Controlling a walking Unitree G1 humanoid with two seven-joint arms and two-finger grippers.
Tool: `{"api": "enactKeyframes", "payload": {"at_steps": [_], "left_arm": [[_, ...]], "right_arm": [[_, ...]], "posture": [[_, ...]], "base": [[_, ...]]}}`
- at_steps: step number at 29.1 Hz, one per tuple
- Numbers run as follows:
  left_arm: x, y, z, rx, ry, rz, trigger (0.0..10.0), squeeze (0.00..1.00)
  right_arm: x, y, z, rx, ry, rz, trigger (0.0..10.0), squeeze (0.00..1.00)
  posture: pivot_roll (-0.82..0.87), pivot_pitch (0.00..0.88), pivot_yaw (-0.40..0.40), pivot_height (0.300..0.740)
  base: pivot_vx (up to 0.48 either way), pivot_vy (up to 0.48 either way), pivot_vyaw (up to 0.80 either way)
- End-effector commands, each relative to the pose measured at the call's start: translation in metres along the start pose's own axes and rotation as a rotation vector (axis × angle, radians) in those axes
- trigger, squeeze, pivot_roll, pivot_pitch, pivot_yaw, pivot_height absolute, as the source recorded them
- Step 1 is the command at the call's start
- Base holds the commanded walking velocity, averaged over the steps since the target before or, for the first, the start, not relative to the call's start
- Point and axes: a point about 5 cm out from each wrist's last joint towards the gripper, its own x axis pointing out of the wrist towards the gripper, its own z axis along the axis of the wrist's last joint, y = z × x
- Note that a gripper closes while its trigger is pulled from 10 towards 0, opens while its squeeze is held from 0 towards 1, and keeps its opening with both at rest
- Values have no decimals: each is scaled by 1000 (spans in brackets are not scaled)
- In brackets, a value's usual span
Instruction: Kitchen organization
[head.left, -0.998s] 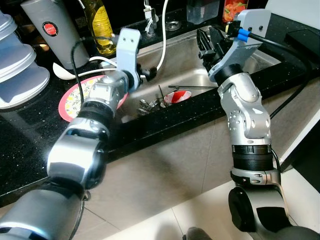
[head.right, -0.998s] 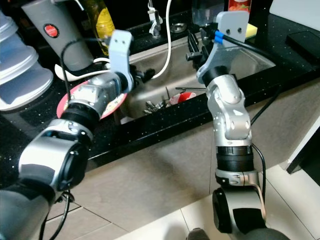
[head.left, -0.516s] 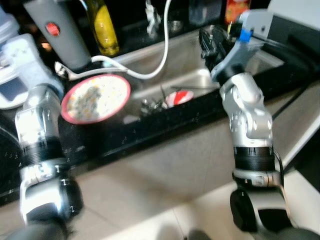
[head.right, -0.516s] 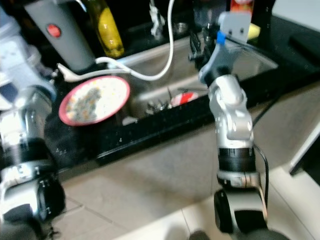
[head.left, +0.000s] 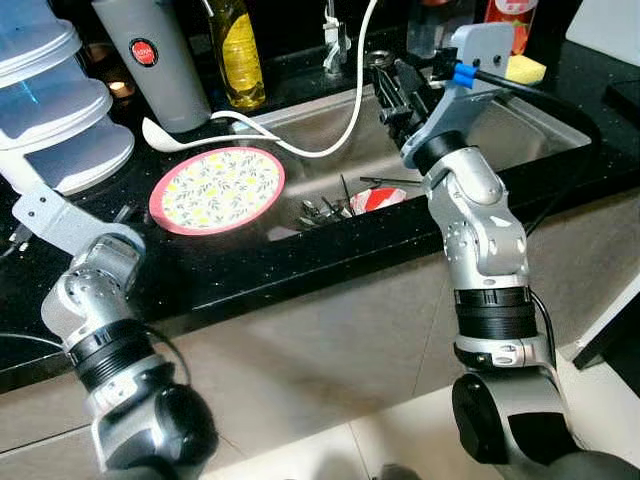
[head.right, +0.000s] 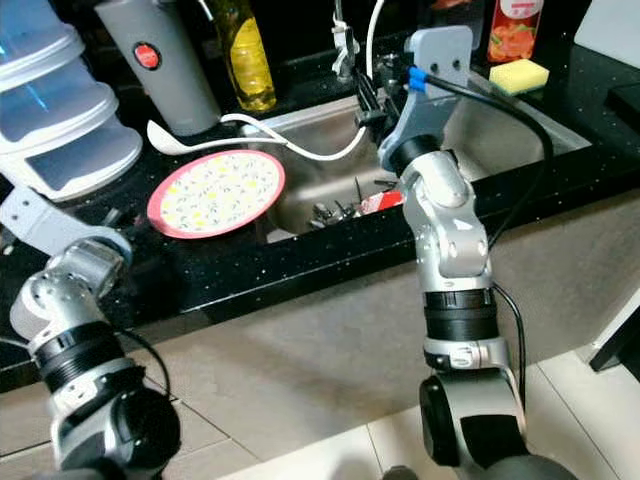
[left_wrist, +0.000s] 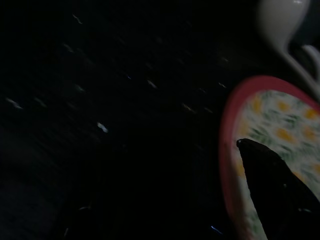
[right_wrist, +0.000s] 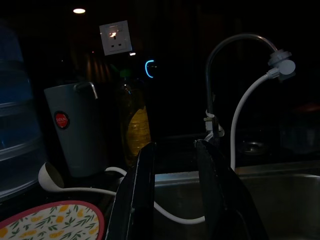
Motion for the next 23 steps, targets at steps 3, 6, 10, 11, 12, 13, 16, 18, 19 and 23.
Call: {"api": "enactKeyframes", "payload": {"at_steps": [3,6,10,11,12,13,16,18,19,23], "left_arm": [[1,0,-14,-41,89,-24,10000,0],[4,-10,-29,-57,172,-81,10000,0],[10,-10,-37,-107,225,-93,9176,0],[12,-10,-37,-127,237,-97,9176,0],[14,-10,-37,-143,242,-112,9373,0],[18,-10,-37,-169,250,-119,7529,0],[22,-10,-36,-201,253,-132,6000,0],[24,-14,-34,-209,251,-147,3529,0],[24,-14,-34,-209,251,-147,3529,0],[28,-19,-34,-211,242,-158,0,0]], "right_arm": [[3,5,1,12,-12,23,10000,0],[4,6,2,12,-13,23,10000,0],[2,4,2,10,-12,14,10000,0],[2,3,2,9,-11,13,10000,0],[2,3,2,8,-10,11,10000,0],[1,3,2,7,-9,10,10000,0],[1,2,2,5,-8,10,10000,0],[1,1,3,3,-10,9,10000,0],[1,1,3,3,-10,9,10000,0],[2,0,5,-3,-14,7,10000,0]], "posture": [[-18,3,139,740],[-31,9,144,740],[-41,14,140,740],[-43,15,140,740],[-52,16,140,740],[-57,17,139,740],[-67,17,137,740],[-68,17,137,740],[-68,17,137,740],[-73,15,137,740]], "base": [[0,0,0],[0,0,0],[0,0,0],[0,0,0],[0,0,0],[0,0,0],[0,0,0],[0,0,0],[0,0,0],[0,0,0]]}}
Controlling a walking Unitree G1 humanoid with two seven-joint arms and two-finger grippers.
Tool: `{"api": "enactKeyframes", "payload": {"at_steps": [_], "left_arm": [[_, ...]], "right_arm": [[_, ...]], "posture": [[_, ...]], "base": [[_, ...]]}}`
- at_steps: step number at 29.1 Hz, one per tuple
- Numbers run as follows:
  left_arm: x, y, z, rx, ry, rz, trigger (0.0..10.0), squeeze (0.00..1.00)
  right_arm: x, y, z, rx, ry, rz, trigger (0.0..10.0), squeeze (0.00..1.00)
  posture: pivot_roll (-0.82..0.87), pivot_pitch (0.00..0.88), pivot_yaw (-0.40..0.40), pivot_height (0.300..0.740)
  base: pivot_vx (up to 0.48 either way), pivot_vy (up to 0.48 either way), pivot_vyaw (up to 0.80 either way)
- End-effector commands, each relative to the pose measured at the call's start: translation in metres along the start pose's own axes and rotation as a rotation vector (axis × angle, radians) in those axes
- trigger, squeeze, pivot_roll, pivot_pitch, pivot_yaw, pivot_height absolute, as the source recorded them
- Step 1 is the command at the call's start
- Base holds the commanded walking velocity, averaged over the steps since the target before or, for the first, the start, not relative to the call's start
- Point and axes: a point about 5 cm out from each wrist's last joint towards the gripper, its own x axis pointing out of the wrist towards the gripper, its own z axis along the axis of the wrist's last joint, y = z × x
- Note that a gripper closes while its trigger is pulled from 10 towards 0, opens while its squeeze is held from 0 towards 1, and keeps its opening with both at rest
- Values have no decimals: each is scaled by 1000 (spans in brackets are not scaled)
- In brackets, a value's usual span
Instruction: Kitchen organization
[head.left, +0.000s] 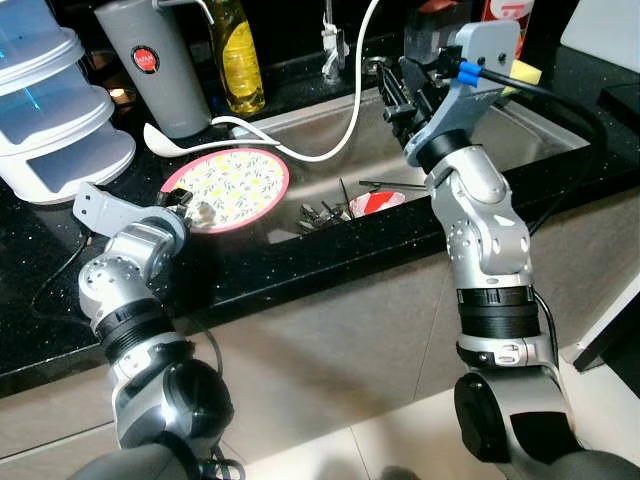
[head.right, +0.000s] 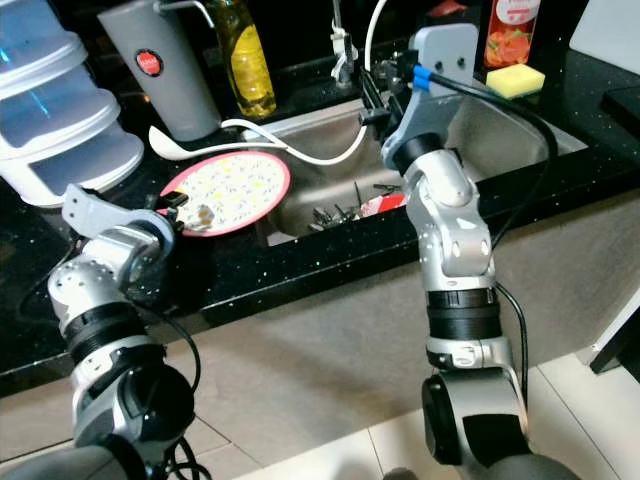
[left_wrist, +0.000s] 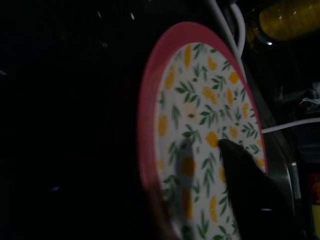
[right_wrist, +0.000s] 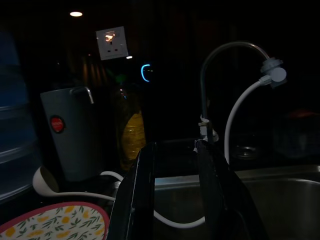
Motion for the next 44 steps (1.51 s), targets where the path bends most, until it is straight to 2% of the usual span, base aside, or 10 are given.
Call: {"api": "enactKeyframes", "payload": {"at_steps": [1,11,16,18,19,20,21,31,36,44], "left_arm": [[5,12,-4,-4,33,56,0,0],[3,8,-4,-45,-9,-16,0,0],[-2,-23,1,-58,-67,-223,0,0],[-11,-43,4,80,-101,-355,0,0],[-13,-50,4,132,-99,-393,6431,0],[-13,-50,4,132,-99,-393,6431,0],[-17,-62,3,196,-86,-459,10000,0],[16,-98,-9,443,21,-379,10000,0],[20,-110,-15,487,33,-393,10000,0],[32,-112,-68,799,143,-343,10000,0]], "right_arm": [[2,3,4,10,-11,13,10000,0],[3,4,3,10,-9,15,10000,0],[3,4,4,8,-12,12,10000,0],[2,3,5,6,-14,8,10000,0],[2,3,5,5,-15,7,10000,0],[2,3,5,5,-15,7,10000,0],[2,2,6,2,-20,4,10000,0],[8,-4,15,-144,-41,43,10000,0],[15,-7,16,-175,-24,42,10000,0],[24,-8,27,-196,-51,33,10000,0]], "posture": [[-74,16,137,740],[-72,18,133,740],[-77,16,138,740],[-79,17,138,740],[-79,17,139,740],[-79,17,139,740],[-78,17,139,740],[-108,28,157,740],[-122,30,164,740],[-155,47,193,740]], "base": [[0,0,0],[0,0,0],[0,0,0],[0,0,0],[0,0,0],[0,0,0],[0,0,0],[0,0,0],[0,0,0],[0,0,0]]}}
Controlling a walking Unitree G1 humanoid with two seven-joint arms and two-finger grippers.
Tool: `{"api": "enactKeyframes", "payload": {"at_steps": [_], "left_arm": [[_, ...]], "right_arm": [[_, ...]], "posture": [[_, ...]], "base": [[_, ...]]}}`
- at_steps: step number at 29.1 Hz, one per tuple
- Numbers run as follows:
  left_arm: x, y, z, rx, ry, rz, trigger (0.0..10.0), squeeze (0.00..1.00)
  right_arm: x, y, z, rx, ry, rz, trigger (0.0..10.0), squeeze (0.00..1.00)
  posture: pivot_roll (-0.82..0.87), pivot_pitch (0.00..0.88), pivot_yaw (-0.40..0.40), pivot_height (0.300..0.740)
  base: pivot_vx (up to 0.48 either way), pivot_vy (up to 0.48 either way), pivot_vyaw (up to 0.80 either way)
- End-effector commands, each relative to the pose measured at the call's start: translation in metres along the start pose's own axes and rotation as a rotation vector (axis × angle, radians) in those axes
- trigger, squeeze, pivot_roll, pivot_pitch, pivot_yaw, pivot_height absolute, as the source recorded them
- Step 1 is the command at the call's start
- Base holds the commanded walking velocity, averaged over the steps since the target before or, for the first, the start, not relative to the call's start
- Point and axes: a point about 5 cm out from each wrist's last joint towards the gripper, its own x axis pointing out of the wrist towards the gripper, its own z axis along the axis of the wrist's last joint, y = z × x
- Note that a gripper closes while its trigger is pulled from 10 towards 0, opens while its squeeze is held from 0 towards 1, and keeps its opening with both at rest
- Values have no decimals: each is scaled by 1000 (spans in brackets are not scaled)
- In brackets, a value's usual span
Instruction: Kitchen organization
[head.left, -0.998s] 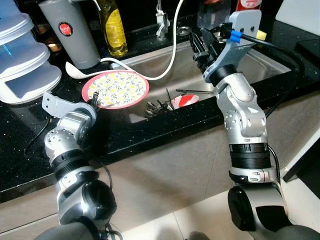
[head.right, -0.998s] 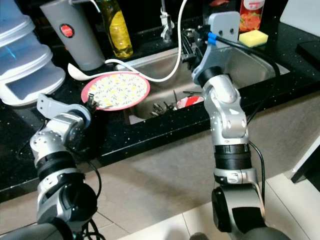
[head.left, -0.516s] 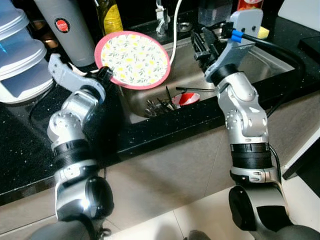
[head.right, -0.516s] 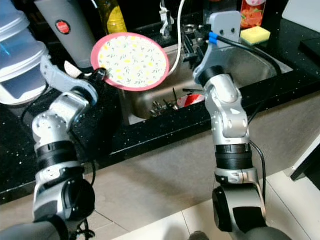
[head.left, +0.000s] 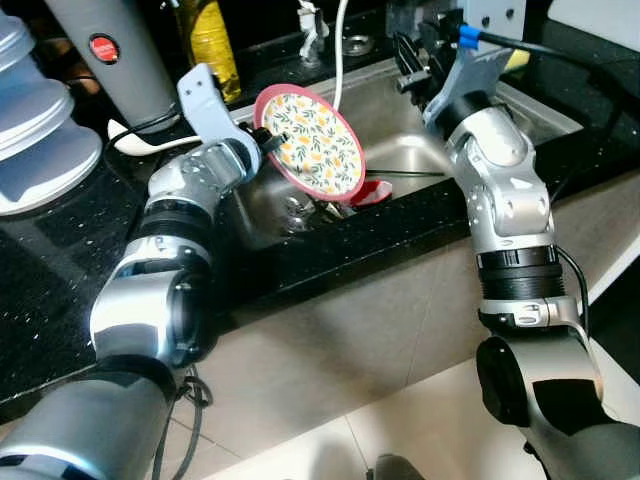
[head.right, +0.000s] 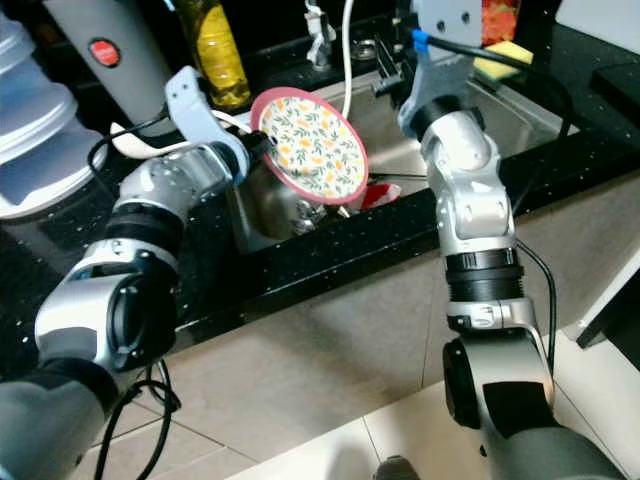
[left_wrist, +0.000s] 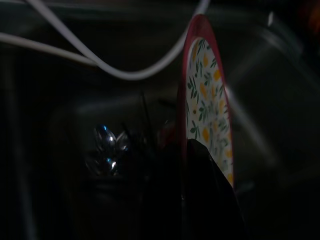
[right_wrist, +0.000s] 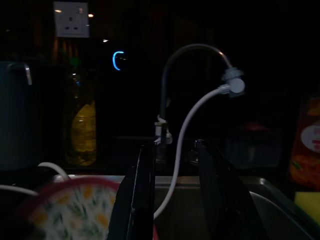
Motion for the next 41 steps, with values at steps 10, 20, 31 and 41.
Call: {"api": "enactKeyframes", "payload": {"at_steps": [10,20,31,41], "left_arm": [[8,1,-32,52,88,23,10000,0],[9,6,-34,-67,48,11,10000,1000],[-5,14,32,123,-260,77,10000,0],[-43,102,65,365,-212,546,10000,0]], "right_arm": [[-5,15,-4,-11,15,94,10000,0],[-3,24,-38,-47,192,152,10000,0],[10,27,-6,-7,36,166,10000,0],[20,28,19,102,-70,161,10000,0]], "posture": [[-187,102,201,740],[-191,141,191,740],[-162,123,166,740],[-124,105,151,740]], "base": [[0,0,0],[0,0,0],[0,0,0],[0,0,0]]}}
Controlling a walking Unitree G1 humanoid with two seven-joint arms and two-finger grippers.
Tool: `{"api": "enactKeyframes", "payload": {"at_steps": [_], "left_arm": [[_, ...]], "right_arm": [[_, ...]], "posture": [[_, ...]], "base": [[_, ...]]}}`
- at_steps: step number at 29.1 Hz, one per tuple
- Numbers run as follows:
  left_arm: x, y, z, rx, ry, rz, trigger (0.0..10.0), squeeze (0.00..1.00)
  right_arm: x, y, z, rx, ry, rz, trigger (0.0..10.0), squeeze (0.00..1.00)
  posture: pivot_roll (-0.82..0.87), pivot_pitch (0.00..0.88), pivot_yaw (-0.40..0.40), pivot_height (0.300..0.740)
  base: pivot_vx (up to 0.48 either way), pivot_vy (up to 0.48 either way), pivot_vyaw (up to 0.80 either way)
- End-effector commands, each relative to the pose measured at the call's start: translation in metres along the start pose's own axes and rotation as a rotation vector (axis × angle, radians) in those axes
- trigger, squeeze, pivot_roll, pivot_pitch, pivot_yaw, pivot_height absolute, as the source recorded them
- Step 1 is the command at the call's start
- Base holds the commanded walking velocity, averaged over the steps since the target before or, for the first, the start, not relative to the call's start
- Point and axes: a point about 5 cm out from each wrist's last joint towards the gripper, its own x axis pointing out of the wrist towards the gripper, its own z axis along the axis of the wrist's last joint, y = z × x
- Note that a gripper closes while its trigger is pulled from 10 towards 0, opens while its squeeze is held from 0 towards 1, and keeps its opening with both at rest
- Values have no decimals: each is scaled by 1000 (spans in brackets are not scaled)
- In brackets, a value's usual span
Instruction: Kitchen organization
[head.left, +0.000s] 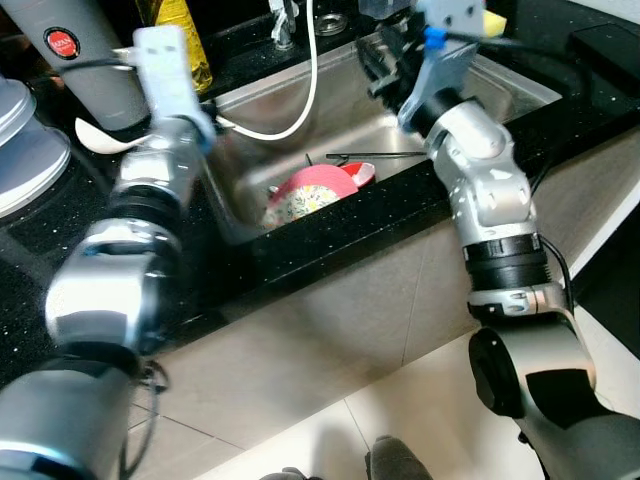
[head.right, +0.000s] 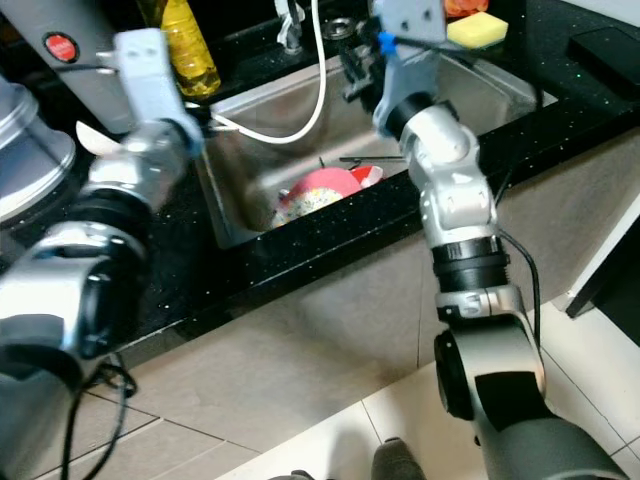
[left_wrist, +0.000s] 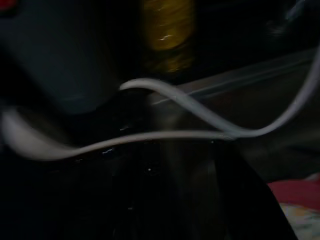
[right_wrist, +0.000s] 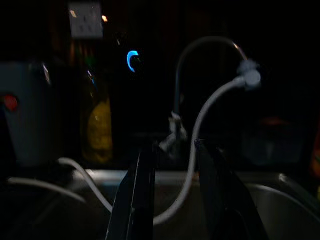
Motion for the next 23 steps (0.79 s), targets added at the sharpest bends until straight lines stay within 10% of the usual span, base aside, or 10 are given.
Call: {"api": "enactKeyframes", "payload": {"at_steps": [1,23], "left_arm": [[0,32,-13,29,71,111,10000,0],[-11,99,-29,22,203,184,10000,0]], "right_arm": [[6,9,12,48,-45,38,10000,0],[19,45,-29,89,224,272,10000,0]], "posture": [[-123,104,150,740],[-42,106,96,740]], "base": [[0,0,0],[0,0,0]]}}
